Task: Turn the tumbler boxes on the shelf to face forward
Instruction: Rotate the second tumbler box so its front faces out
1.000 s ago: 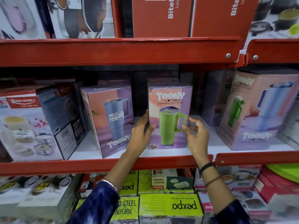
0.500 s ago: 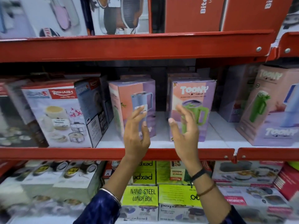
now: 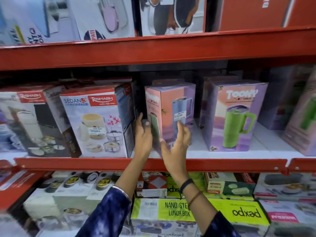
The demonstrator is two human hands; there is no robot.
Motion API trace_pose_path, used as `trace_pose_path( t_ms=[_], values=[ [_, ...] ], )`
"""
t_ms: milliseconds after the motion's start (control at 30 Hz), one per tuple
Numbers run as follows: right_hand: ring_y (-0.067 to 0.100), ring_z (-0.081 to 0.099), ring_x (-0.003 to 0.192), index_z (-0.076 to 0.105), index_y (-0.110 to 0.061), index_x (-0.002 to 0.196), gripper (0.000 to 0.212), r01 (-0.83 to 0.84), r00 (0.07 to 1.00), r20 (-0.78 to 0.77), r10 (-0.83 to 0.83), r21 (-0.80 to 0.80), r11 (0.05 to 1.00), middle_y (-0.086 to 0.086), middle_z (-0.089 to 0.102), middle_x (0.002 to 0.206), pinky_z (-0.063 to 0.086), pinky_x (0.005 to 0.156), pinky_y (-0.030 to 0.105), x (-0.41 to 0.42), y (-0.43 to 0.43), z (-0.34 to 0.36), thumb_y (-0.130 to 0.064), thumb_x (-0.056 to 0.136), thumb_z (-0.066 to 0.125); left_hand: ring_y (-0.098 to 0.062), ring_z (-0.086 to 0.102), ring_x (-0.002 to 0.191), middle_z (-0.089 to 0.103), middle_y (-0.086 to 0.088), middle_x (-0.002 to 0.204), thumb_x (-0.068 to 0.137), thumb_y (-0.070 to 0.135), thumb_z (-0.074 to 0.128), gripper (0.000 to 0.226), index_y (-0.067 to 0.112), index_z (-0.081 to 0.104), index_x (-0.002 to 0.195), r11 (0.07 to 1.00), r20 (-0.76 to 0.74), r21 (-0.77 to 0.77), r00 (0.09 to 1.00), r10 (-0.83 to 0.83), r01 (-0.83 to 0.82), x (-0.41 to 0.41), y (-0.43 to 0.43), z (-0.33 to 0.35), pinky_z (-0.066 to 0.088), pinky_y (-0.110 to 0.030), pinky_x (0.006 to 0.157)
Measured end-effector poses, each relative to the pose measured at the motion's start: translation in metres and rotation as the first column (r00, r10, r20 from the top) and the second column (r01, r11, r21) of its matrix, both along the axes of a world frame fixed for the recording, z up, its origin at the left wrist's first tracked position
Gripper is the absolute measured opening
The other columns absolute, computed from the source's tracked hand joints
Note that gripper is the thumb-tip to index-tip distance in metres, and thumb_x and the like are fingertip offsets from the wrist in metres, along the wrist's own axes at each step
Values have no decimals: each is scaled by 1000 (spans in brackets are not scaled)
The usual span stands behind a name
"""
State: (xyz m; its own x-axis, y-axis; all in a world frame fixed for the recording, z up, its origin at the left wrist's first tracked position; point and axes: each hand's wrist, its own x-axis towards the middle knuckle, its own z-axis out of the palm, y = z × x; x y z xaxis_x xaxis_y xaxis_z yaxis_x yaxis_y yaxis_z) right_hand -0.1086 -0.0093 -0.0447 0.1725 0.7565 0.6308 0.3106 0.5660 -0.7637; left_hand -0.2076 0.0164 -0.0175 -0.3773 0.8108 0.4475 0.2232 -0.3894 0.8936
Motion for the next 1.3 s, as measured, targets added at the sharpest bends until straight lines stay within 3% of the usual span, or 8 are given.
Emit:
trace_pose_path(
  t_ms=[167,267,433,633,867,1067,1167,1300],
  values=[
    [21,42,114,40,-18,137,61,126,991,41,-129,63,990,6,38,121,41,97,24,-12,1,-6,-13,82,64,-10,44,122,49,2,134,102,10,32,37,17,43,136,993,38,-41,993,-109,110,-9,10,6,38,-15,97],
    [21,46,117,44,-17,135,56,188,980,55,-193,91,978,8,45,124,44,100,40,-12,-1,-4,-6,82,58,-23,54,118,58,-2,124,100,8,36,32,26,52,121,987,95,-70,986,-138,145,-14,14,5,44,-42,104],
    [26,45,122,39,-11,137,51,204,970,110,-218,127,971,11,48,134,42,102,47,1,3,18,-12,87,51,-18,60,114,61,11,124,101,38,33,27,47,54,115,979,90,-36,976,-198,202,-13,-7,15,52,-51,95],
    [30,28,133,10,-5,145,123,184,960,220,-175,-21,983,17,29,145,33,108,46,8,13,39,-45,56,84,-7,68,89,62,15,110,92,55,18,56,32,51,130,960,44,9,959,-278,278,1,-31,26,59,-34,74],
    [8,29,133,19,-18,144,105,-38,998,-41,37,-38,999,-8,28,139,27,113,32,40,24,35,-21,63,85,-11,19,144,19,7,159,82,65,9,75,30,20,148,976,61,-99,980,-187,192,-8,-16,35,14,-36,119],
    [7,25,141,21,-21,148,85,-158,984,64,166,-119,980,-8,25,155,24,116,30,62,31,37,-25,80,71,-24,42,135,37,6,153,72,80,13,85,37,33,142,946,197,-103,939,-283,307,-12,-11,23,33,-56,112],
    [19,63,104,32,-20,145,69,-86,982,158,106,-128,988,-7,64,111,49,84,18,70,36,37,-22,85,66,-25,42,134,40,3,150,71,83,14,83,40,40,138,952,196,-78,941,-276,295,-10,-14,15,34,-58,110],
    [43,57,107,36,-27,143,66,-41,988,142,64,-159,986,34,61,112,49,85,58,75,44,30,-27,84,66,-28,44,134,45,1,148,69,90,15,80,49,43,132,960,152,-76,955,-255,269,-5,-13,5,34,-59,109]
  ],
)
